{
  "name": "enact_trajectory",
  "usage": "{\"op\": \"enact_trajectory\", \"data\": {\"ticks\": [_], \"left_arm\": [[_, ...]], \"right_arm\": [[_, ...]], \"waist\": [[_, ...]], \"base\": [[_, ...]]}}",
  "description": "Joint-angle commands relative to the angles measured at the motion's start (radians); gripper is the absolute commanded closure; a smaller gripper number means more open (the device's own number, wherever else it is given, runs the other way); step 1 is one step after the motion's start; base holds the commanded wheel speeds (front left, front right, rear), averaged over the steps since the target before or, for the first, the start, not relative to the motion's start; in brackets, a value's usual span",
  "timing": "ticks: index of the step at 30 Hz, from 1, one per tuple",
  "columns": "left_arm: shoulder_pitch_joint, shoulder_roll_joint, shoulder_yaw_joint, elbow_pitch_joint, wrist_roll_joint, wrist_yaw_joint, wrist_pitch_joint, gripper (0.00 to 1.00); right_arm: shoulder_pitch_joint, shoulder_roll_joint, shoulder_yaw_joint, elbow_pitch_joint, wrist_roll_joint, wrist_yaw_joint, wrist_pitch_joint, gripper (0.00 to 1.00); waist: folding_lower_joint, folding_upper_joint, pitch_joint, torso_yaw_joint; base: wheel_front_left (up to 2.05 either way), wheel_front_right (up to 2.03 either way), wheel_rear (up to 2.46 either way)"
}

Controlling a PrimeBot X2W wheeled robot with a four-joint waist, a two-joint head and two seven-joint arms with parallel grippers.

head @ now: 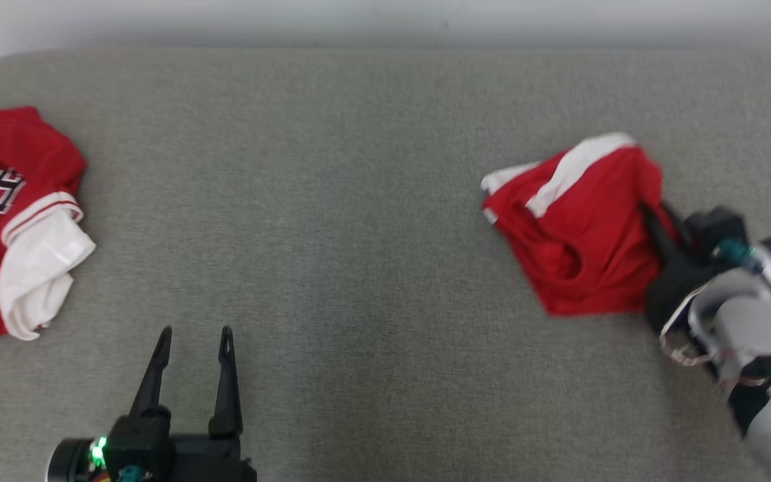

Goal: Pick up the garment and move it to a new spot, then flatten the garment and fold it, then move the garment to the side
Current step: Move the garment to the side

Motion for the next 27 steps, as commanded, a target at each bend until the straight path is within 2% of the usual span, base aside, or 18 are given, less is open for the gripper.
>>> {"op": "enact_trajectory", "data": {"ticks": [1, 4, 5, 9, 15, 27], "left_arm": [[-0.024, -0.001, -0.006, -0.011, 0.008, -0.005, -0.003, 0.0], [-0.054, 0.0, -0.01, -0.04, 0.021, -0.015, -0.003, 0.0], [-0.054, 0.0, -0.01, -0.04, 0.021, -0.015, -0.003, 0.0], [-0.083, 0.007, -0.003, -0.082, 0.047, -0.026, -0.003, 0.0], [-0.101, 0.034, 0.009, -0.15, 0.072, -0.039, -0.003, 0.0], [-0.106, 0.076, 0.009, -0.286, 0.093, -0.035, -0.003, 0.0]], "right_arm": [[-0.039, -0.026, 0.024, 0.008, 0.006, -0.003, 0.0, 1.0], [-0.113, -0.077, 0.111, 0.019, 0.015, -0.003, 0.01, 1.0], [-0.113, -0.077, 0.111, 0.019, 0.015, -0.003, 0.01, 1.0], [-0.216, -0.167, 0.209, 0.024, 0.047, -0.003, 0.02, 1.0], [-0.359, -0.256, 0.298, 0.009, 0.081, -0.003, 0.026, 1.0], [-0.53, -0.362, 0.405, 0.032, 0.108, -0.003, 0.026, 1.0]], "waist": [[-0.0002, -0.0002, 0.075, -0.052], [-0.0002, -0.0002, 0.128, -0.085], [-0.0002, -0.0002, 0.128, -0.085], [-0.0002, -0.0002, 0.196, -0.138], [-0.0002, -0.0002, 0.266, -0.215], [-0.0002, -0.0002, 0.354, -0.288]], "base": [[0.0, 0.0, 0.0], [0.0, 0.0, 0.0], [0.0, 0.0, 0.0], [0.0, 0.0, 0.0], [0.0, 0.0, 0.0], [0.0, 0.0, 0.0]]}}
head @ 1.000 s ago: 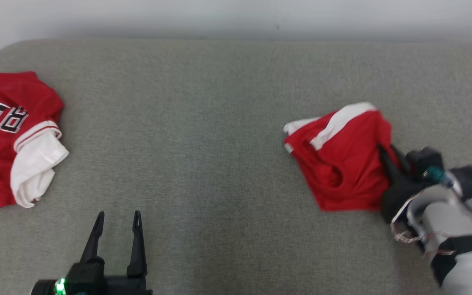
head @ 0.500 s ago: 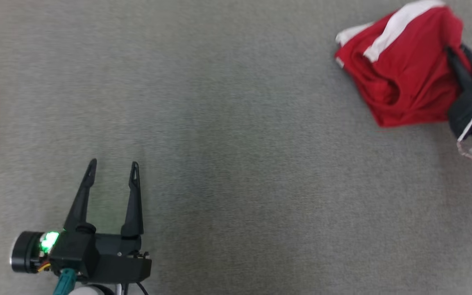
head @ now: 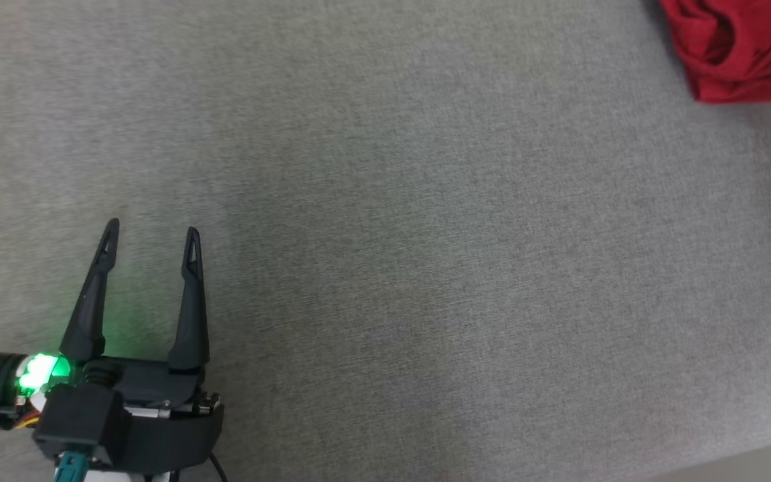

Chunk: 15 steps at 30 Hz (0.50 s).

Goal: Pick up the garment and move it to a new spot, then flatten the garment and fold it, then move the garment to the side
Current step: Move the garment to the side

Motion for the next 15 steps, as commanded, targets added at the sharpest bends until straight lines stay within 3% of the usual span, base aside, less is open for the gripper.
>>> {"op": "enact_trajectory", "data": {"ticks": [1, 12, 13, 15], "left_arm": [[-0.003, 0.008, 0.0, -0.019, 0.003, 0.005, -0.003, 0.0], [-0.003, 0.024, -0.013, -0.078, 0.005, 0.024, -0.003, 0.0], [0.001, 0.026, -0.011, -0.079, 0.004, 0.026, -0.003, 0.0], [0.008, 0.028, -0.008, -0.08, 0.001, 0.032, -0.003, 0.0]], "right_arm": [[-0.026, -0.004, 0.001, 0.006, 0.005, -0.003, -0.009, 1.0], [-0.083, 0.019, -0.009, 0.071, -0.03, -0.003, -0.026, 1.0], [-0.09, 0.022, -0.014, 0.076, -0.037, -0.003, -0.027, 0.0], [-0.102, 0.027, -0.026, 0.092, -0.056, -0.003, -0.027, 0.0]], "waist": [[-0.0001, -0.0002, 0.045, -0.043], [-0.0001, -0.0002, 0.067, -0.043], [-0.0001, -0.0002, 0.068, -0.043], [-0.0001, -0.0002, 0.066, -0.042]], "base": [[0.0, 0.0, 0.0], [0.0, 0.0, 0.0], [0.0, 0.0, 0.0], [0.0, 0.0, 0.0]]}}
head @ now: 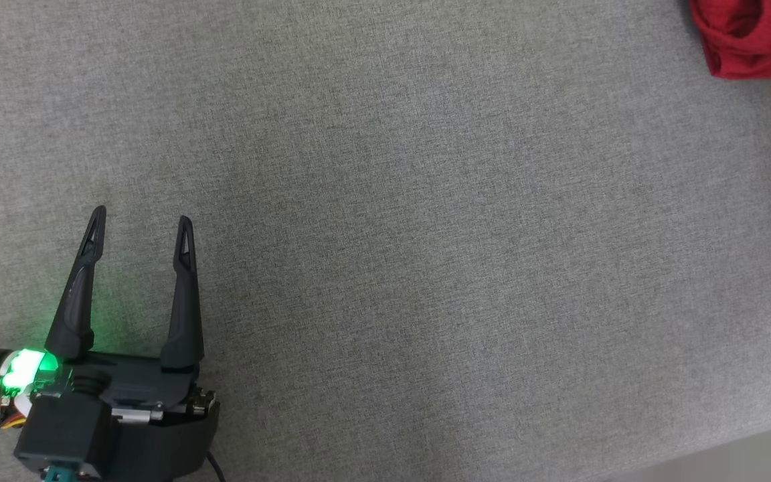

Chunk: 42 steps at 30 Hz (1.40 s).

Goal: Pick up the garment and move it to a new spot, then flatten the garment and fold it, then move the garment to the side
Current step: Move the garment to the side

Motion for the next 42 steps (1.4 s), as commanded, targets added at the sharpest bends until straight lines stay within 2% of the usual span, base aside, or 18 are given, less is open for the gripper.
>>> {"op": "enact_trajectory", "data": {"ticks": [1, 10, 17, 23, 30, 34, 37, 42], "left_arm": [[0.01, 0.007, 0.002, 0.008, -0.004, 0.008, -0.003, 0.0], [0.032, -0.017, 0.002, 0.052, -0.033, 0.022, -0.003, 0.0], [0.093, -0.046, 0.032, 0.121, -0.06, 0.033, -0.003, 0.0], [0.16, -0.062, 0.072, 0.18, -0.07, 0.036, -0.003, 0.0], [0.208, -0.08, 0.09, 0.226, -0.079, 0.028, -0.003, 0.0], [0.224, -0.084, 0.095, 0.255, -0.08, 0.02, -0.003, 0.0], [0.223, -0.088, 0.089, 0.272, -0.074, 0.015, -0.003, 0.0], [0.225, -0.09, 0.081, 0.3, -0.074, 0.004, -0.003, 0.0]], "right_arm": [[-0.016, 0.01, -0.01, 0.014, -0.021, -0.003, -0.003, 0.0], [-0.018, 0.035, -0.091, -0.002, -0.095, -0.003, -0.01, 0.0], [0.094, 0.076, -0.234, -0.182, -0.073, -0.003, -0.008, 0.0], [0.303, 0.142, -0.364, -0.353, -0.091, -0.003, -0.008, 0.0], [0.596, 0.271, -0.582, -0.526, -0.075, -0.003, -0.008, 0.0], [0.772, 0.39, -0.718, -0.647, -0.096, -0.003, -0.008, 0.0], [0.89, 0.478, -0.767, -0.721, -0.111, -0.003, -0.009, 0.0], [1.047, 0.563, -0.785, -0.804, -0.123, -0.003, -0.009, 0.0]], "waist": [[0.0, -0.0001, -0.004, 0.001], [0.0, -0.0001, -0.099, 0.019], [0.0, -0.0001, -0.247, 0.06], [0.0, -0.0001, -0.367, 0.103], [0.0, -0.0001, -0.474, 0.164], [0.0, -0.0001, -0.508, 0.181], [0.0, -0.0001, -0.524, 0.189], [0.0, -0.0001, -0.551, 0.204]], "base": [[0.0, 0.0, 0.0], [0.0, 0.0, 0.0], [0.0, 0.0, 0.0], [0.0, 0.0, 0.0], [0.0, 0.0, 0.0], [0.0, 0.0, 0.0], [0.0, 0.0, 0.0], [0.0, 0.0, 0.0]]}}
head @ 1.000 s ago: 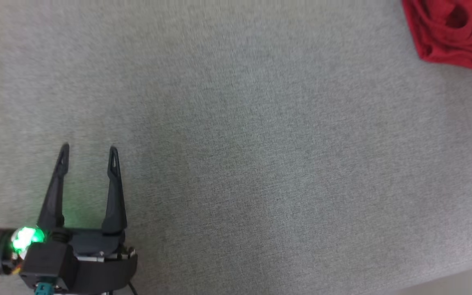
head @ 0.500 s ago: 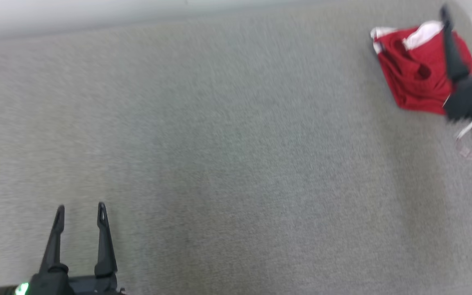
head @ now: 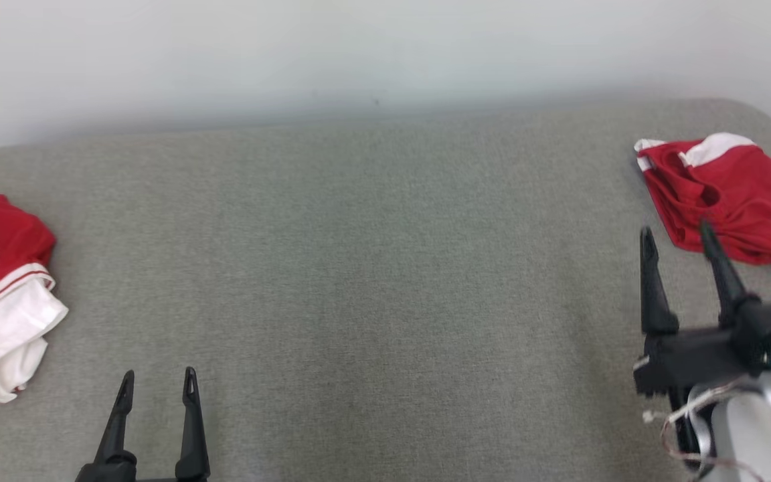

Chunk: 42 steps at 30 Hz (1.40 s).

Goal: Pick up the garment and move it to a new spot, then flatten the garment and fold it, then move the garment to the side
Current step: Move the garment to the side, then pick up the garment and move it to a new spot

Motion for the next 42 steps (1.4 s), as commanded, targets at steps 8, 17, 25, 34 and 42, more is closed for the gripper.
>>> {"op": "enact_trajectory", "data": {"ticks": [8, 17, 25, 34, 42], "left_arm": [[0.002, -0.004, -0.017, 0.047, -0.002, -0.014, -0.003, 0.0], [0.016, -0.005, -0.032, 0.078, -0.015, -0.008, -0.003, 0.0], [0.035, -0.005, -0.043, 0.103, -0.019, 0.001, -0.003, 0.0], [0.046, -0.005, -0.034, 0.121, -0.013, 0.004, -0.003, 0.0], [0.055, -0.005, -0.022, 0.124, -0.019, 0.012, -0.003, 0.0]], "right_arm": [[0.19, 0.099, -0.046, -0.096, 0.021, -0.002, 0.0, 0.0], [0.327, 0.138, -0.005, -0.093, 0.029, -0.002, 0.0, 0.0], [0.381, 0.142, 0.033, -0.058, 0.012, -0.002, 0.0, 0.0], [0.386, 0.142, 0.052, -0.058, 0.03, -0.002, 0.0, 0.0], [0.386, 0.142, 0.071, -0.073, 0.037, -0.002, 0.0, 0.0]], "waist": [[0.0004, 0.0002, -0.059, 0.048], [0.0004, 0.0002, -0.083, 0.066], [0.0004, 0.0002, -0.096, 0.066], [0.0004, 0.0002, -0.115, 0.065], [0.0004, 0.0002, -0.124, 0.069]], "base": [[0.0, 0.0, 0.0], [0.0, 0.0, 0.0], [0.0, 0.0, 0.0], [0.0, 0.0, 0.0], [0.0, 0.0, 0.0]]}}
